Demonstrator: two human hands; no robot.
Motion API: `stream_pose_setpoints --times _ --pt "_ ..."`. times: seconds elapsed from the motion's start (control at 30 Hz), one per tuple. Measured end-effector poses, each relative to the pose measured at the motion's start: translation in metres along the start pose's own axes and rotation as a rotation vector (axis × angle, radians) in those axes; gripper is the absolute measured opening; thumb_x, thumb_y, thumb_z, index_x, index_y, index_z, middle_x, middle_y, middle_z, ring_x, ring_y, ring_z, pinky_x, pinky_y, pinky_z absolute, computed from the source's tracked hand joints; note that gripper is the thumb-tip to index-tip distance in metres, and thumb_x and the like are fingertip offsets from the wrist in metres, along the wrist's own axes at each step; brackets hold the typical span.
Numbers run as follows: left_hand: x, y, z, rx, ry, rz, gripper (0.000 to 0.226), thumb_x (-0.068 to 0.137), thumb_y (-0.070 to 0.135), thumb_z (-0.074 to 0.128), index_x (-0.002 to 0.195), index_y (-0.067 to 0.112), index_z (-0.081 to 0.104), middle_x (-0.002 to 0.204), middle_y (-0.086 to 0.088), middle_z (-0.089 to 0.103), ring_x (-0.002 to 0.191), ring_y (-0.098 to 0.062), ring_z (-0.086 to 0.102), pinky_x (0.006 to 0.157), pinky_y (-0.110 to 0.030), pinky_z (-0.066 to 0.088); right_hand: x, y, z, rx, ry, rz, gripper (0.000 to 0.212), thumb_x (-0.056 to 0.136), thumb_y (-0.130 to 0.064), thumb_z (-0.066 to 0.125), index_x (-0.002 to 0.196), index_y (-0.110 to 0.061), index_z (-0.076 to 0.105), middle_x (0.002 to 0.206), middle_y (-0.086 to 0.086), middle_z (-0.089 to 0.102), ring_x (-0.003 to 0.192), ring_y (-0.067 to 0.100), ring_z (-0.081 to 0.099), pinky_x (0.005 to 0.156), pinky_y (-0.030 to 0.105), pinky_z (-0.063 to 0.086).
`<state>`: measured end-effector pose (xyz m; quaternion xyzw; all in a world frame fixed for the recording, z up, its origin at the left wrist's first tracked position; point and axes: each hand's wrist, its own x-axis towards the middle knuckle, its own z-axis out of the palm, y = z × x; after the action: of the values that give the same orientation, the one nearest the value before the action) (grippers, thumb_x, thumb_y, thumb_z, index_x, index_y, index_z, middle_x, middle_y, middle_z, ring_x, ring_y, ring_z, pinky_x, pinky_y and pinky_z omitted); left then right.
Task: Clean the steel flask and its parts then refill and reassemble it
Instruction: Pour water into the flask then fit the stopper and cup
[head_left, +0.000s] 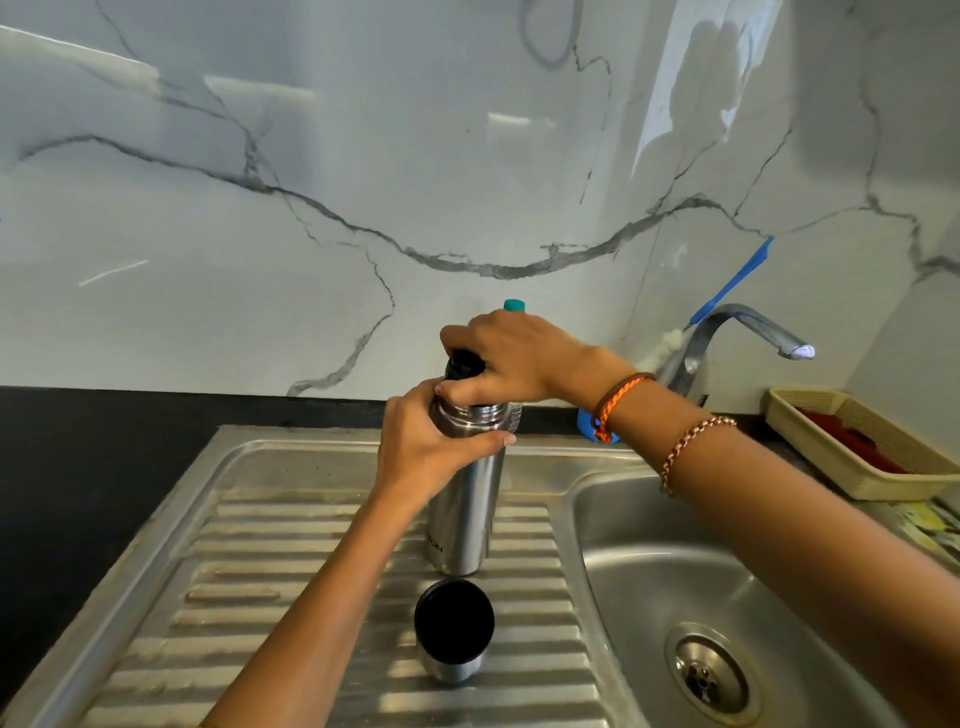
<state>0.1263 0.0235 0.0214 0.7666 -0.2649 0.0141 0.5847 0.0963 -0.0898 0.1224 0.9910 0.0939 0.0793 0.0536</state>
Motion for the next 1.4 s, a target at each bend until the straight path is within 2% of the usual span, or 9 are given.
stream_pose_setpoints --times 0.2,0.3,0.4,0.57,0.67,0.8,1.03,1.2,1.4 --pt "0.010 -0.001 0.003 0.005 0.015 -0.007 0.073 0.035 0.054 0.084 0.096 0.025 0.058 0.098 -0.004 0.065 0.095 -0.018 0.061 0.078 -0.037 0.055 0.011 -0.007 0.005 -0.059 0.092 0.277 0.040 0.085 -0.055 0.043 0.089 -0.016 0.051 0.081 0.005 0.048 0.079 0.023 0.045 0.067 0.031 0.033" --pt "0.015 0.002 -0.002 -0.017 -0.016 -0.018 0.062 0.046 0.035 0.090 0.096 0.027 0.056 0.101 -0.003 0.064 0.096 -0.015 0.060 0.076 -0.022 0.052 0.011 -0.002 -0.011 -0.164 0.035 0.117 0.048 0.088 -0.061 0.039 0.090 -0.014 0.052 0.070 0.002 0.047 0.074 0.024 0.049 0.064 0.031 0.032" --pt "0.014 0.004 -0.007 -0.048 -0.044 -0.018 0.061 0.047 0.025 0.091 0.099 0.017 0.061 0.095 0.001 0.066 0.087 -0.007 0.062 0.066 -0.010 0.049 0.004 0.007 -0.018 -0.252 -0.014 -0.137 0.060 0.087 -0.067 0.033 0.120 -0.020 0.048 0.066 0.003 0.049 0.065 0.024 0.045 0.061 0.033 0.035" --pt "0.017 0.012 -0.007 -0.077 -0.011 -0.002 0.060 0.048 0.025 0.091 0.097 0.018 0.058 0.087 0.007 0.064 0.080 -0.003 0.061 0.062 -0.008 0.047 0.007 0.014 -0.007 -0.205 0.167 -0.166 0.082 0.068 -0.069 0.002 0.103 -0.014 0.051 0.061 0.006 0.050 0.057 0.027 0.045 0.057 0.034 0.042" --pt "0.014 0.004 -0.001 -0.046 0.029 -0.028 0.074 0.034 0.051 0.085 0.097 0.022 0.059 0.097 -0.002 0.065 0.091 -0.015 0.062 0.073 -0.024 0.053 0.005 0.007 0.002 -0.261 0.216 -0.126 0.079 0.066 -0.065 -0.001 0.098 -0.015 0.051 0.053 -0.001 0.036 0.057 0.026 0.043 0.052 0.029 0.031" --pt "0.013 -0.005 0.002 -0.033 0.058 -0.045 0.083 0.025 0.065 0.075 0.096 0.024 0.060 0.098 -0.004 0.065 0.094 -0.018 0.063 0.079 -0.036 0.055 0.006 -0.003 0.012 -0.253 0.217 0.056 0.054 0.091 -0.057 0.024 0.107 -0.016 0.056 0.078 0.008 0.059 0.072 0.026 0.047 0.061 0.031 0.030" --pt "0.017 -0.006 0.005 -0.026 0.037 -0.080 0.077 0.032 0.055 0.081 0.095 0.016 0.063 0.094 -0.004 0.067 0.094 -0.019 0.063 0.077 -0.035 0.055 0.017 -0.013 0.020 -0.170 0.107 0.387 0.047 0.092 -0.049 0.034 0.107 -0.011 0.057 0.106 0.012 0.062 0.094 0.029 0.055 0.068 0.031 0.032" --pt "0.018 0.001 -0.002 0.001 -0.007 -0.072 0.062 0.054 0.026 0.089 0.107 0.006 0.063 0.096 -0.003 0.069 0.090 -0.015 0.065 0.078 -0.025 0.052 -0.006 -0.012 0.009 0.522 0.078 0.524 0.067 0.088 -0.069 0.025 0.126 -0.019 0.047 0.113 0.011 0.059 0.092 0.026 0.057 0.080 0.037 0.047" --pt "0.006 0.017 -0.011 -0.026 -0.052 -0.049 0.057 0.060 0.023 0.086 0.112 0.016 0.062 0.095 0.006 0.065 0.086 -0.007 0.059 0.073 -0.017 0.044 -0.095 -0.027 0.067 1.340 0.878 0.775 0.026 0.097 -0.038 0.042 0.091 -0.016 0.054 0.066 -0.002 0.051 0.059 0.010 0.049 0.057 0.024 0.042"
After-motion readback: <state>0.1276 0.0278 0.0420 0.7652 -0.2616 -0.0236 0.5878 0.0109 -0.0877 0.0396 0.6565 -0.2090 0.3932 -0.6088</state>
